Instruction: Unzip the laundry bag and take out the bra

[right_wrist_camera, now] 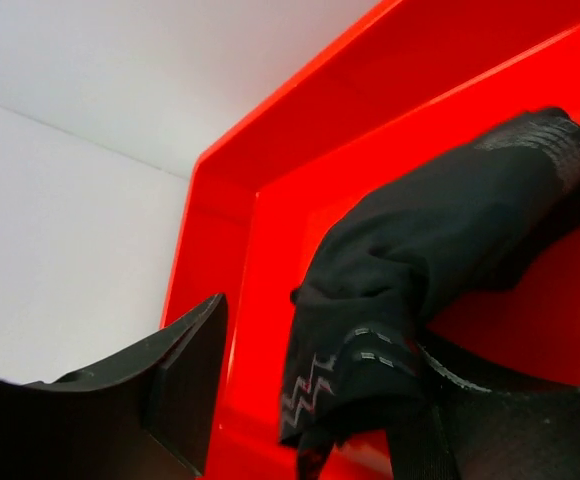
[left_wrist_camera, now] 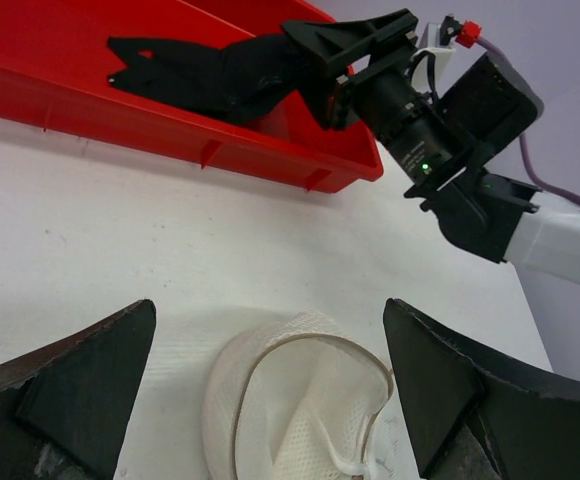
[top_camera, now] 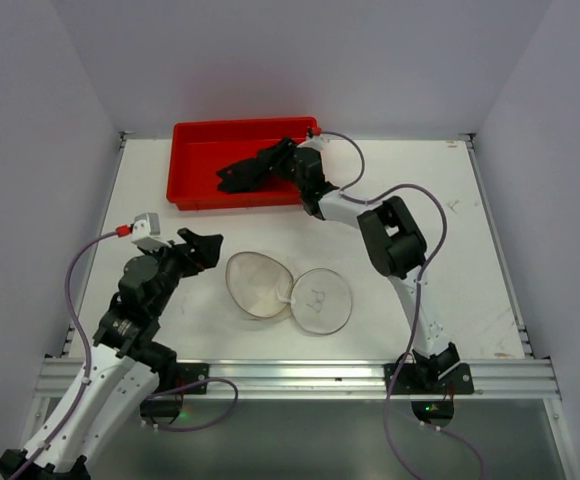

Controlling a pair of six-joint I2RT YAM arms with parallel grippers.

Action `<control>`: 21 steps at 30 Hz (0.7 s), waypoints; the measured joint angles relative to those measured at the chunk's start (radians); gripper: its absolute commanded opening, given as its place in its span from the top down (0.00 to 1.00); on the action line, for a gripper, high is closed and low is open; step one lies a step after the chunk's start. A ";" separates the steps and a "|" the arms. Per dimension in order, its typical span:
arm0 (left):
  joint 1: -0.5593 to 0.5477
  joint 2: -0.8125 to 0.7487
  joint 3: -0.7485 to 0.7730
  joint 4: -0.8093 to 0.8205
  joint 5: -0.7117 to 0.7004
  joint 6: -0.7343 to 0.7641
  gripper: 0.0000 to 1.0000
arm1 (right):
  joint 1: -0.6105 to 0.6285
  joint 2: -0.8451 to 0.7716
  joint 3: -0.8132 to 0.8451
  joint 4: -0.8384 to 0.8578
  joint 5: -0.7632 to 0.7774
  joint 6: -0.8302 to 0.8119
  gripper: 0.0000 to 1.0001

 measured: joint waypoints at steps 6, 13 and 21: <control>0.000 0.031 -0.004 0.038 0.009 -0.002 0.00 | -0.031 -0.199 -0.129 -0.106 -0.010 -0.033 0.39; 0.000 0.183 -0.020 0.141 0.058 0.005 0.00 | -0.045 -0.485 -0.180 -0.293 -0.019 -0.120 0.37; 0.000 0.290 -0.040 0.208 0.146 0.052 0.00 | -0.040 -0.735 -0.312 -0.523 -0.023 -0.223 0.37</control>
